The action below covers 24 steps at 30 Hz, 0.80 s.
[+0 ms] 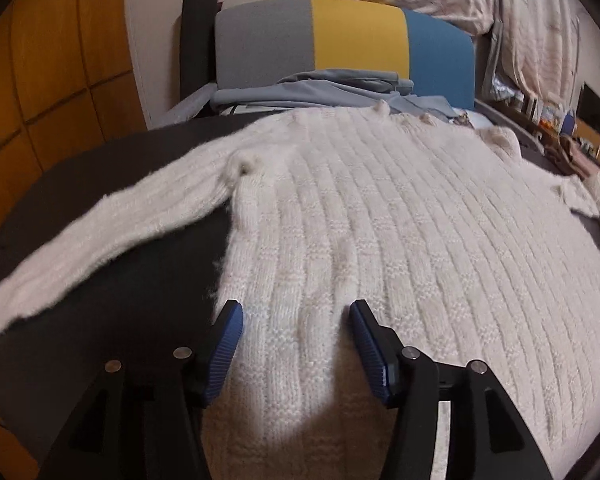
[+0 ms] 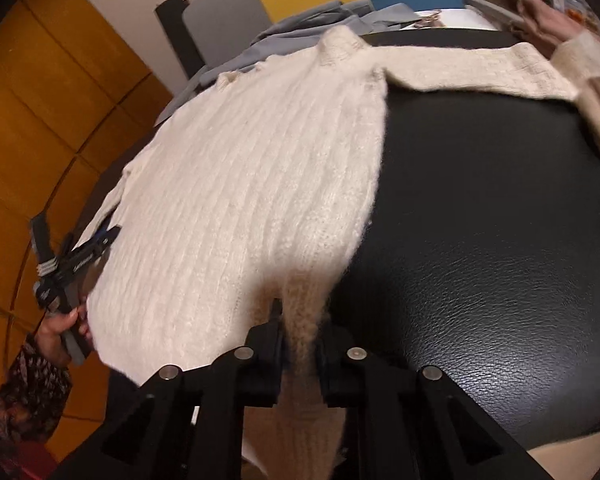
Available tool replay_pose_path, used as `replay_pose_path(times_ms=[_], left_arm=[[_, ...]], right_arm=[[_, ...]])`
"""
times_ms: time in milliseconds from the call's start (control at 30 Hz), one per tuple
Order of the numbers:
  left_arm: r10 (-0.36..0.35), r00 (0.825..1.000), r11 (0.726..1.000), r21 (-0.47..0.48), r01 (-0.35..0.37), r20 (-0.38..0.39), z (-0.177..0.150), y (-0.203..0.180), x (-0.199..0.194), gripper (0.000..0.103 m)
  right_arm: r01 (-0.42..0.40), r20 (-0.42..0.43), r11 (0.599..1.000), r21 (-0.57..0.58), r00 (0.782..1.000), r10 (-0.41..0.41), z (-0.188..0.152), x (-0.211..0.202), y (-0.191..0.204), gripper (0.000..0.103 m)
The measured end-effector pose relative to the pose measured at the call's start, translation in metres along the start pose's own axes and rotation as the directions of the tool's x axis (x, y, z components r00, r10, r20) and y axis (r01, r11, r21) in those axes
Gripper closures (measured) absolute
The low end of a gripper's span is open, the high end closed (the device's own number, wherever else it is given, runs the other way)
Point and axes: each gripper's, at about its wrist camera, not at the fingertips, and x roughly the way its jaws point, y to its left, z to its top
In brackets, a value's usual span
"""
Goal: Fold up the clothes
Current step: 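Release the hem with the right gripper, leaving the sweater spread flat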
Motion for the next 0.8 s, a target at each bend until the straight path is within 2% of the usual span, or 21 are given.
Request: replay_pose_path(times_ms=[67, 133, 200, 367, 500, 633, 700, 733, 767, 800], left_arm=[[0.001, 1.000, 0.999, 0.036, -0.002, 0.029, 0.002, -0.014, -0.007, 0.047], [0.004, 1.000, 0.999, 0.054, -0.005, 0.021, 0.008, -0.025, -0.001, 0.047], [0.008, 1.000, 0.998, 0.070, -0.009, 0.008, 0.014, -0.036, 0.007, 0.047], [-0.005, 0.999, 0.999, 0.032, 0.006, -0.036, 0.036, -0.045, 0.023, 0.047], [-0.009, 0.997, 1.000, 0.009, 0.010, -0.072, 0.038, -0.046, 0.037, 0.046], [-0.029, 0.997, 0.999, -0.035, 0.027, -0.069, 0.035, -0.041, 0.035, 0.046], [-0.034, 0.997, 0.999, -0.038, 0.032, -0.063, 0.039, -0.044, 0.032, 0.048], [-0.044, 0.998, 0.998, -0.039, 0.042, -0.049, 0.042, -0.047, 0.029, 0.048], [-0.053, 0.998, 0.998, -0.041, 0.052, -0.035, 0.044, -0.049, 0.027, 0.048], [-0.068, 0.998, 0.997, -0.037, 0.068, -0.013, 0.048, -0.053, 0.024, 0.048]], right_arm=[[0.042, 0.053, 0.999, -0.025, 0.998, -0.041, 0.008, -0.009, 0.003, 0.082], [0.081, 0.127, 0.993, -0.085, 0.989, -0.070, 0.019, -0.018, 0.013, 0.081], [0.103, 0.154, 0.985, -0.138, 0.985, -0.082, 0.032, -0.016, 0.024, 0.080], [0.083, 0.102, 0.980, -0.182, 0.993, -0.065, 0.060, 0.022, 0.038, 0.080], [0.203, 0.057, 0.961, -0.188, 0.979, -0.195, 0.060, 0.050, 0.029, 0.080], [0.164, 0.065, 0.974, -0.155, 0.986, -0.156, 0.057, 0.044, 0.017, 0.080], [0.097, 0.062, 0.990, -0.099, 0.994, -0.091, 0.060, 0.035, 0.006, 0.078], [0.062, 0.069, 0.996, -0.066, 0.996, -0.058, 0.062, 0.029, -0.001, 0.073], [0.029, 0.095, 0.999, -0.016, 0.995, -0.028, 0.066, 0.022, -0.010, 0.062], [0.012, 0.136, 0.999, 0.052, 0.991, -0.019, 0.073, 0.011, -0.025, 0.055]])
